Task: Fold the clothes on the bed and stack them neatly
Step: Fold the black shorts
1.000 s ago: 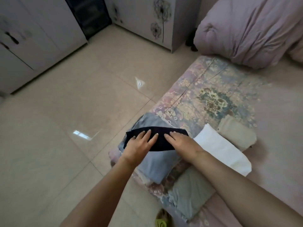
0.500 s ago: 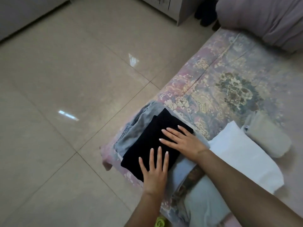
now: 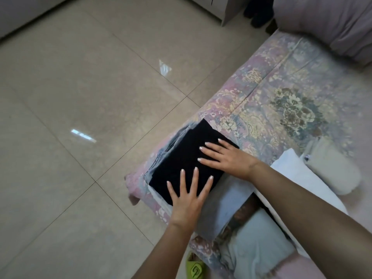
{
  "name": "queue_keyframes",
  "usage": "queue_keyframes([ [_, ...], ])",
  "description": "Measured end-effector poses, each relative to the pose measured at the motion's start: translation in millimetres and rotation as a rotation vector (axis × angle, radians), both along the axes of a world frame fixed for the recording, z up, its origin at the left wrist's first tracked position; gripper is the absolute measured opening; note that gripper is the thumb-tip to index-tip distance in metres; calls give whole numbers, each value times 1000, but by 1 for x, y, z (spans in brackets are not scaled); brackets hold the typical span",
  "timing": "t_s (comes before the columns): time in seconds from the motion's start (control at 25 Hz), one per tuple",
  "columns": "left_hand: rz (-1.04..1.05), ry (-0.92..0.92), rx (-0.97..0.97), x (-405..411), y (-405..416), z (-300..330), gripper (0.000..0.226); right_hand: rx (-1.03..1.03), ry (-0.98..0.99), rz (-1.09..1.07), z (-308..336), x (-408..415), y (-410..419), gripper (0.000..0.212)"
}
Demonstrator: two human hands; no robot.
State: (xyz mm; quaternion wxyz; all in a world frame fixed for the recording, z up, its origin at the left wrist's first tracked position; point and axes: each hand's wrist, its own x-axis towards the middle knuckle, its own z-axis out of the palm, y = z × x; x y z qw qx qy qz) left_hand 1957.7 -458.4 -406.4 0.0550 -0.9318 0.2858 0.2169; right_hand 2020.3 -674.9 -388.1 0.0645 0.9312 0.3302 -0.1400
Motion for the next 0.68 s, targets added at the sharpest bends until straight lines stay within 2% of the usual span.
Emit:
queue_keyframes([
  [0.08, -62, 22, -59, -17, 1, -7, 81, -5, 207, -69, -3, -17, -5, 81],
  [0.16, -13, -57, -274, -12, 5, -8, 66, 52, 161, -138, -5, -35, -2, 81],
  [0.24, 37, -216, -404, 5, 10, -6, 62, 110, 14, -243, -6, -37, 8, 74],
  [0.32, 80, -210, -366, 22, 11, -12, 62, 103, -84, -368, -11, -31, 18, 70],
  [0.44, 125, -13, -239, 32, 10, -42, 65, 158, 48, -514, -40, -28, 26, 68],
  [0.52, 145, 81, -169, 38, 11, -64, 70, 180, 100, -527, -58, -26, 26, 67],
  [0.6, 156, 90, -143, 42, 9, -70, 71, 200, 120, -515, -60, -24, 23, 67],
  [0.68, 133, 88, -55, 38, 6, -54, 71, 178, 44, -521, -47, -34, 26, 66],
])
